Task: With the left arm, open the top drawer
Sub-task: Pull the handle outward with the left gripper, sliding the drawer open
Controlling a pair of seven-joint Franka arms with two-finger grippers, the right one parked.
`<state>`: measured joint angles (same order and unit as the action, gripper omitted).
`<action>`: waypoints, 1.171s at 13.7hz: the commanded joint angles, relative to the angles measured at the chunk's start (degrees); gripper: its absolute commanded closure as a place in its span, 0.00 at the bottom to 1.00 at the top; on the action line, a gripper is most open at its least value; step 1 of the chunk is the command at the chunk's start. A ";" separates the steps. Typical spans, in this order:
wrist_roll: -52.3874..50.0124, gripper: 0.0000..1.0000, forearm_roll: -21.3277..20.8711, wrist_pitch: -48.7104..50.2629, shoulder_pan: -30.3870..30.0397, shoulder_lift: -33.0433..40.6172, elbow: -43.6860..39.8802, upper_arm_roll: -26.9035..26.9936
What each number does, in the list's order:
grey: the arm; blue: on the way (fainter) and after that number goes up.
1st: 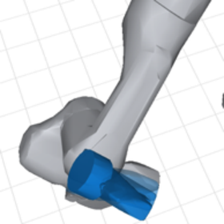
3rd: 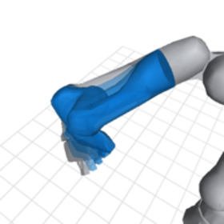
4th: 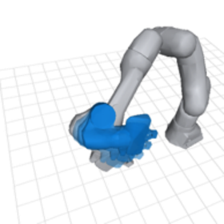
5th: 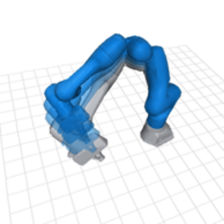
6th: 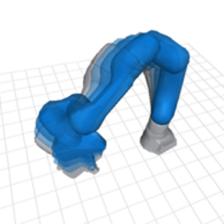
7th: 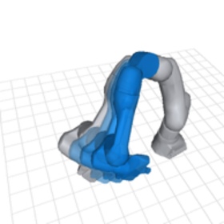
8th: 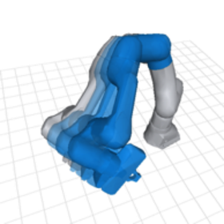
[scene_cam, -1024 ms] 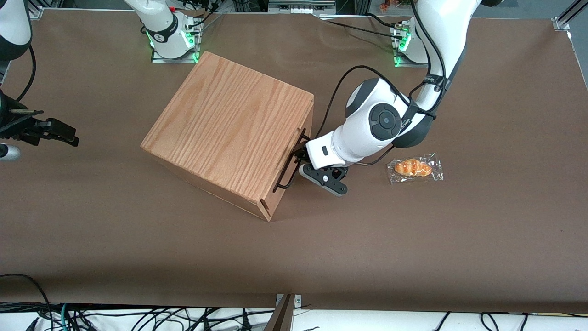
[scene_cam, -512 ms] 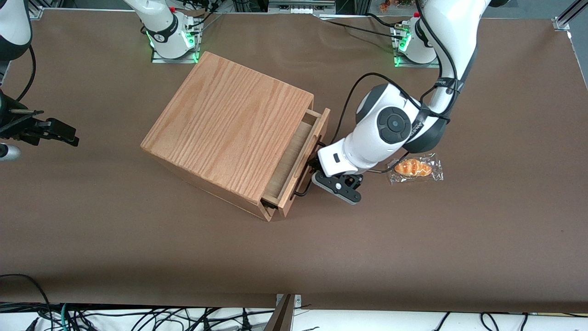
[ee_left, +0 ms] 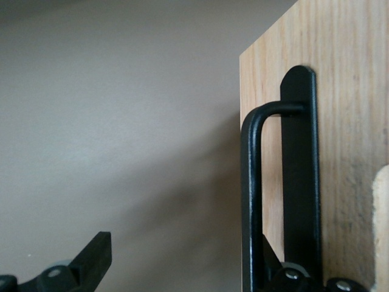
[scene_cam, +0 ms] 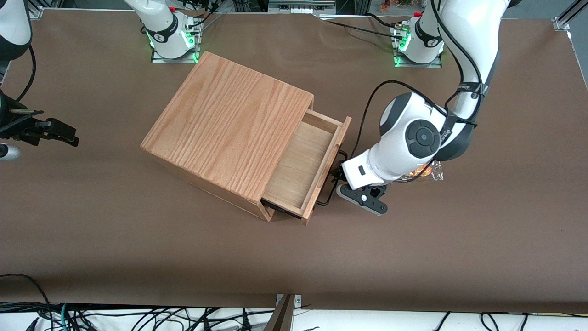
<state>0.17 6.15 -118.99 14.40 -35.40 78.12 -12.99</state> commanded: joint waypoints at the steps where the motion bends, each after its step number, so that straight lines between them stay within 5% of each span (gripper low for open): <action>1: -1.66 0.00 -6.15 1.65 -1.04 0.24 -0.87 0.78; 16: 2.56 0.00 -3.36 5.60 -5.52 1.12 -1.13 0.07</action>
<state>3.78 5.63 -116.67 9.16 -35.32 77.73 -13.43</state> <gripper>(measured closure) 0.000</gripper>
